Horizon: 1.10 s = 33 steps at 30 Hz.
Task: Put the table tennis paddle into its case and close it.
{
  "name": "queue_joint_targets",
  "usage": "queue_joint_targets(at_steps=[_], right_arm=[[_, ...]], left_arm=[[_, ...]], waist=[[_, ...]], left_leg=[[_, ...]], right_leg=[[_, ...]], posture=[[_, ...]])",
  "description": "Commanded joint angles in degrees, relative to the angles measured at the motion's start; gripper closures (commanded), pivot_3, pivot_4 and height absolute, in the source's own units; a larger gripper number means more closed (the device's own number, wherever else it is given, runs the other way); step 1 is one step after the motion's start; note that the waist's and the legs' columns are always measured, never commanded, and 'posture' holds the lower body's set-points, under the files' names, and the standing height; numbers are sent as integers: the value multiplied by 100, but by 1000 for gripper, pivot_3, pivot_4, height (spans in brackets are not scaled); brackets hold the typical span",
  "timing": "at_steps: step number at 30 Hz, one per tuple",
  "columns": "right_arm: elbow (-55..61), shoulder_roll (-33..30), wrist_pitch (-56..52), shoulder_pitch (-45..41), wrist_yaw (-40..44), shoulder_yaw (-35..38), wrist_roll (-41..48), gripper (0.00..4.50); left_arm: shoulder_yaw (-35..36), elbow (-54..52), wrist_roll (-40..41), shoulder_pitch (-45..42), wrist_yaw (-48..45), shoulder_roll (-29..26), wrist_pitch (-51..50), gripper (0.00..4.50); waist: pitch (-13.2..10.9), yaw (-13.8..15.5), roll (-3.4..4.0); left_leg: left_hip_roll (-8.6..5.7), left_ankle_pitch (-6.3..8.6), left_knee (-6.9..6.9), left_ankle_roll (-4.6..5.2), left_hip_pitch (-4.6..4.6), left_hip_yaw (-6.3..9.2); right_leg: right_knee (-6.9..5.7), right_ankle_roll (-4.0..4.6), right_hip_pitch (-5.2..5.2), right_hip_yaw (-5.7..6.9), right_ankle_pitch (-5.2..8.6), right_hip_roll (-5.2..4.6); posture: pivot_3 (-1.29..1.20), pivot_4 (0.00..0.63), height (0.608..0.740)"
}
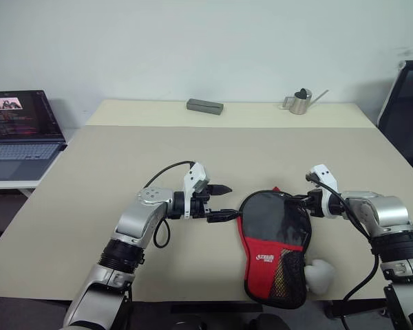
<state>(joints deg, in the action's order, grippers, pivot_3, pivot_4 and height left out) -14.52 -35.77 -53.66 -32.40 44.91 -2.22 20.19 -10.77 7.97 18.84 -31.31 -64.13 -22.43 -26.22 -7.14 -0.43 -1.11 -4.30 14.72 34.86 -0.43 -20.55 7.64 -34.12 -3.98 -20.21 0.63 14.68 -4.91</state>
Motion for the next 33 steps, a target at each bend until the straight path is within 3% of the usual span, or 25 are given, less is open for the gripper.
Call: queue_joint_targets(at_steps=[1, 20, 33], right_arm=[[19, 144, 33, -108, 35, -56, 1, 4459], [-694, 1162, 623, -1378, 98, -452, -391, 4459], [-1802, 1263, 1294, -1727, -41, -498, -907, 4459]], left_arm=[[105, -136, 67, -87, 20, -46, 51, 0], [-84, -179, -77, 33, -55, -108, 134, 0], [-134, -227, -110, 123, 10, -90, 149, 0]], waist=[[0, -12, 0], [-6, -122, 8], [-9, -123, 12]], left_leg=[[2, 0, 0, 0, 0, 1], [-4, -6, -1, -8, 1, 7], [-3, -9, -2, -13, 2, 7]], right_leg=[[-1, 4, -1, 0, -2, 1], [-5, 18, -30, 0, -13, 12], [-7, 32, -31, -3, -26, 22]], posture=[[0, 150, 740], [0, 150, 740], [0, 150, 740]])
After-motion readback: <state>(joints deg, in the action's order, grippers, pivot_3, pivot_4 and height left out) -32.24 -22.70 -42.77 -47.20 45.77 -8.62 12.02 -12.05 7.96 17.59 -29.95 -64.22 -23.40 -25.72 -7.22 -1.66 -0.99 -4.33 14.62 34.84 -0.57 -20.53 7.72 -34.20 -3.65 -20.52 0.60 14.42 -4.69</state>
